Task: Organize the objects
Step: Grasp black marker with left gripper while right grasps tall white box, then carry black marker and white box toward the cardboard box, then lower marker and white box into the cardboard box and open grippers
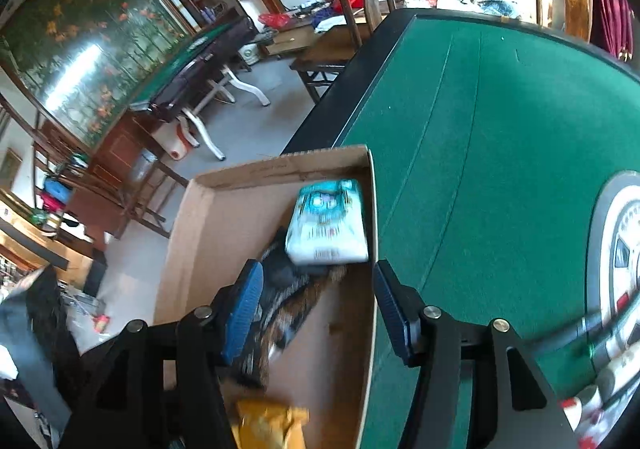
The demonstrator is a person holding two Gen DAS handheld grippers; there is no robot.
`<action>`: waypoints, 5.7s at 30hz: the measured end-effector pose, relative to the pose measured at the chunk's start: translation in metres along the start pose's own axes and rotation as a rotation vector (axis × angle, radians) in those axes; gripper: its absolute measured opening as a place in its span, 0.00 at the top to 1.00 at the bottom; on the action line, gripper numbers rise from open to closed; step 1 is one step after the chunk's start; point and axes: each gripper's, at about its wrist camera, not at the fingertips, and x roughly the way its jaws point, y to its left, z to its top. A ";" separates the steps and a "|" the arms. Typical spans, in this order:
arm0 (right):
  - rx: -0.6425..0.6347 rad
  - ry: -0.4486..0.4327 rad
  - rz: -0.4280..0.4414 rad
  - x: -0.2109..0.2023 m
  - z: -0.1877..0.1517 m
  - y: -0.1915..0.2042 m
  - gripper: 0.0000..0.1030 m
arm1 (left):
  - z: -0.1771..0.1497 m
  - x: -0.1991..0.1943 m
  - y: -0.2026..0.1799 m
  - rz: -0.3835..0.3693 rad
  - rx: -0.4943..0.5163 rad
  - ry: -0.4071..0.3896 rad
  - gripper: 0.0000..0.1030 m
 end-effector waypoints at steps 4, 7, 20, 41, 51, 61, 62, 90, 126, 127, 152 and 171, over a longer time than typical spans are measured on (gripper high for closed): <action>0.016 -0.019 0.035 -0.023 -0.023 -0.015 0.43 | -0.008 -0.015 -0.014 -0.016 0.017 -0.026 0.56; 0.025 -0.032 0.051 -0.041 -0.042 -0.031 0.43 | -0.012 -0.019 -0.029 -0.033 0.038 -0.031 0.56; 0.089 -0.217 0.007 -0.150 -0.123 -0.140 0.38 | -0.014 0.026 -0.146 -0.043 0.363 0.038 0.56; 0.249 -0.288 -0.002 -0.194 -0.155 -0.237 0.37 | -0.018 0.118 -0.215 0.067 0.449 0.148 0.86; 0.061 -0.078 -0.200 -0.156 -0.163 -0.219 0.37 | -0.025 0.109 -0.208 0.057 0.388 0.129 0.86; -0.047 -0.084 -0.440 -0.129 -0.174 -0.210 0.75 | -0.018 0.113 -0.208 0.078 0.375 0.086 0.85; -0.030 -0.083 -0.416 -0.132 -0.174 -0.213 0.75 | -0.021 0.111 -0.208 0.067 0.372 0.083 0.86; 0.062 -0.203 -0.075 -0.163 -0.175 -0.190 0.75 | -0.095 0.028 -0.162 -0.142 0.223 0.006 0.86; 0.055 -0.185 0.011 -0.137 -0.168 -0.117 0.75 | -0.096 0.025 -0.167 -0.050 0.336 0.088 0.80; 0.059 -0.188 0.018 -0.139 -0.169 -0.121 0.75 | -0.096 0.027 -0.171 -0.017 0.351 0.083 0.78; 0.096 -0.223 0.088 -0.136 -0.177 -0.155 0.75 | -0.109 0.018 -0.172 -0.102 0.316 0.001 0.86; -0.074 -0.211 0.066 -0.119 -0.145 -0.029 0.75 | -0.073 -0.121 -0.032 -0.264 0.055 -0.310 0.86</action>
